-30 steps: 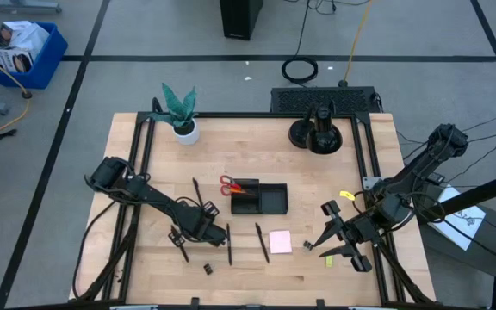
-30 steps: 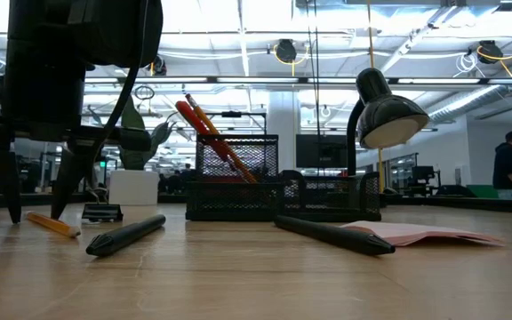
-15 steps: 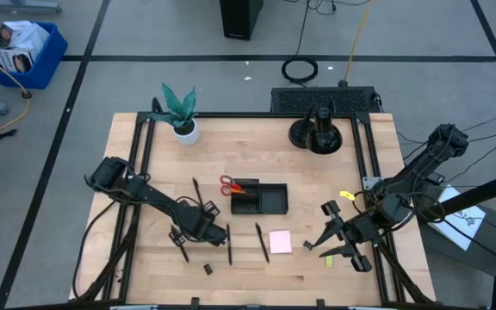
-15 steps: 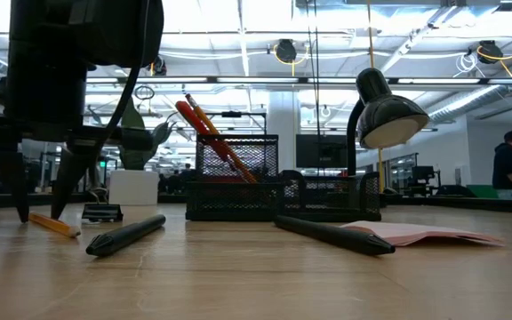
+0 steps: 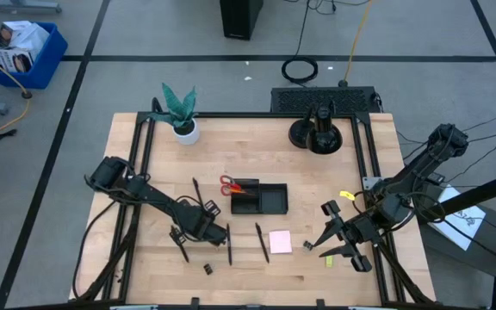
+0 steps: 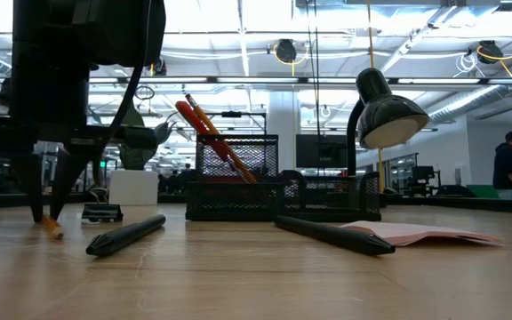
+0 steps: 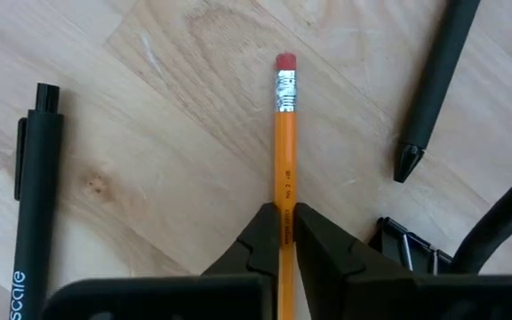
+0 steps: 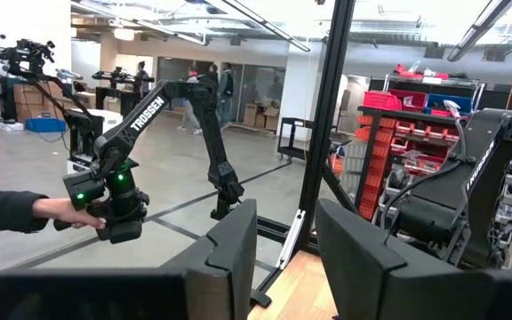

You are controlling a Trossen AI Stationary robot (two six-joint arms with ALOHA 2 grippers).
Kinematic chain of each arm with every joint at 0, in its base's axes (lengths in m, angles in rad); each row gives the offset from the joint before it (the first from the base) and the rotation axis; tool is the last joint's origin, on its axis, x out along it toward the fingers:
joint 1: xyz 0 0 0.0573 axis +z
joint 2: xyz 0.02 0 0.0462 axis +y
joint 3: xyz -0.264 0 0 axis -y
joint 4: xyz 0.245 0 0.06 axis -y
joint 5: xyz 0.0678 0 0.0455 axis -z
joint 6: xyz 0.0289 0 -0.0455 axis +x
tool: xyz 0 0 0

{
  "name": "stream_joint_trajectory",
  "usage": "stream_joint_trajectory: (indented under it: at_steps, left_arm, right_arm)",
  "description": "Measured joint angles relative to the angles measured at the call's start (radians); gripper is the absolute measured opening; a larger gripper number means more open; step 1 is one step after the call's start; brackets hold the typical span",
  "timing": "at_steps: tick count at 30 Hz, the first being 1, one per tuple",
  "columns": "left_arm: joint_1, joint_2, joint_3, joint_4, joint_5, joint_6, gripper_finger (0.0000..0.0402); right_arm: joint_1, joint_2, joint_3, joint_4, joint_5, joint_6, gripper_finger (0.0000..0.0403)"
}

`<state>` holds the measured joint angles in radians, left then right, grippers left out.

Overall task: Pick and place office supplies into organizer
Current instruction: Put the orange pencil into the desk organizer

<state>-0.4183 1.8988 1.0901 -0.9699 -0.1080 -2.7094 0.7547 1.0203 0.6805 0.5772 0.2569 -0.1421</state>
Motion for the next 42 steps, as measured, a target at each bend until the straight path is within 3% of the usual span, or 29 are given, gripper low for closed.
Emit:
stream_joint_trajectory:
  at_steps: [6,42]
  left_arm:
    - [-0.001,0.003,0.01,-0.015,-0.013,0.001,0.0049]
    - [-0.005,0.004,0.033,-0.05,-0.039,0.01,0.0051]
  right_arm:
    - [0.0,0.0,0.0,-0.001,0.0,0.0,0.0112]
    - [0.0,0.0,0.0,-0.007,0.0,0.0,0.0112]
